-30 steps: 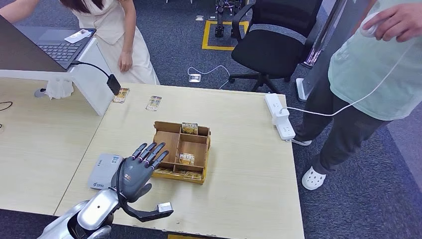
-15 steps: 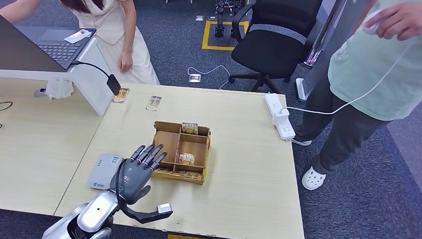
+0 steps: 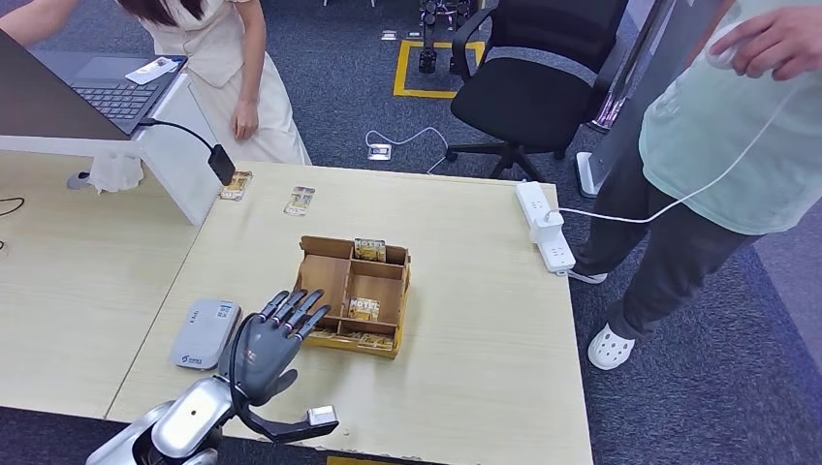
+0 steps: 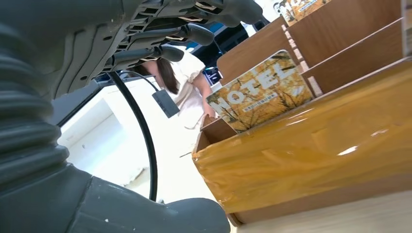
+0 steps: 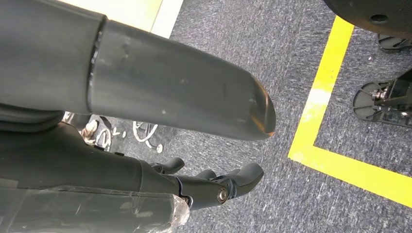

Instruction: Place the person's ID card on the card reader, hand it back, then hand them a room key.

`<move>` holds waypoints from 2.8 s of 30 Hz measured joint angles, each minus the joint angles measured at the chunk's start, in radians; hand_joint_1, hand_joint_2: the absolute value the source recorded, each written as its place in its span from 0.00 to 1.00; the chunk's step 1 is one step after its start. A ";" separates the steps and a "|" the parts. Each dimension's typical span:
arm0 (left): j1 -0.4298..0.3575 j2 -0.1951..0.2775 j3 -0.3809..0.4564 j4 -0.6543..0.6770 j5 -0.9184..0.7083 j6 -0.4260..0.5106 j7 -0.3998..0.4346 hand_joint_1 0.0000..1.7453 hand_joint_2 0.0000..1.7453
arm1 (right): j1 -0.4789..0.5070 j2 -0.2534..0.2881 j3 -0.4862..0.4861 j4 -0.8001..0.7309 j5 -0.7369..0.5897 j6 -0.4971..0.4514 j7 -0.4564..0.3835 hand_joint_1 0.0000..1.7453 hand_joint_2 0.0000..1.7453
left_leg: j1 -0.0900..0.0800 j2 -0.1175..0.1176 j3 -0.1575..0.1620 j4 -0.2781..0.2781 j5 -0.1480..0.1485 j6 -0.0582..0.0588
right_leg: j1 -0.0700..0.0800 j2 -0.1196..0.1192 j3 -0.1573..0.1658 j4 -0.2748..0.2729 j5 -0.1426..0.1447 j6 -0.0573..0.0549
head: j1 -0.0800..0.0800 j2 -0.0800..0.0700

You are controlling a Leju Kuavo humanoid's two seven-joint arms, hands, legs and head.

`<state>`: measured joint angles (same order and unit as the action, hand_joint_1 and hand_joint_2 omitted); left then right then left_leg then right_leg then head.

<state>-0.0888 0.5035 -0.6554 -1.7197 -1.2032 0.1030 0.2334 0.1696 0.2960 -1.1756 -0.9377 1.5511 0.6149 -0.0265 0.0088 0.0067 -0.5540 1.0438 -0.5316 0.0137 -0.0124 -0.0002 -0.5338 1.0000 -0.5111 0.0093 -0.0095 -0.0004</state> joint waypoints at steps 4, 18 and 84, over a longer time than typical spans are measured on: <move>0.002 -0.004 0.000 0.000 0.001 0.000 -0.001 0.00 1.00 | 0.000 0.000 0.001 -0.002 -0.001 0.000 0.000 0.00 0.00 | 0.000 0.000 0.000 0.000 0.000 0.000 | 0.000 0.000 0.000 0.000 0.000 0.000 | 0.000 0.000; 0.005 -0.009 0.000 0.000 0.002 0.000 -0.003 0.00 1.00 | 0.000 0.000 0.003 -0.003 -0.004 0.002 0.002 0.00 0.00 | 0.000 0.000 0.000 0.000 0.000 0.000 | 0.000 0.000 0.000 0.000 0.000 0.000 | 0.000 0.000; 0.002 -0.063 0.000 0.086 -0.047 -0.018 0.035 0.70 1.00 | 0.005 0.001 0.062 -0.043 -0.085 0.027 0.041 0.00 0.00 | 0.000 0.000 0.000 0.000 0.000 0.000 | 0.000 0.000 -0.001 0.000 0.000 0.000 | 0.000 0.000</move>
<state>-0.0867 0.4408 -0.6551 -1.6339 -1.2507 0.0854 0.2688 0.1744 0.2972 -1.1135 -0.9802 1.4664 0.6417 0.0150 0.0090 0.0069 -0.5538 1.0438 -0.5316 0.0137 -0.0124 0.0000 -0.5343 1.0000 -0.5112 0.0093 -0.0096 -0.0004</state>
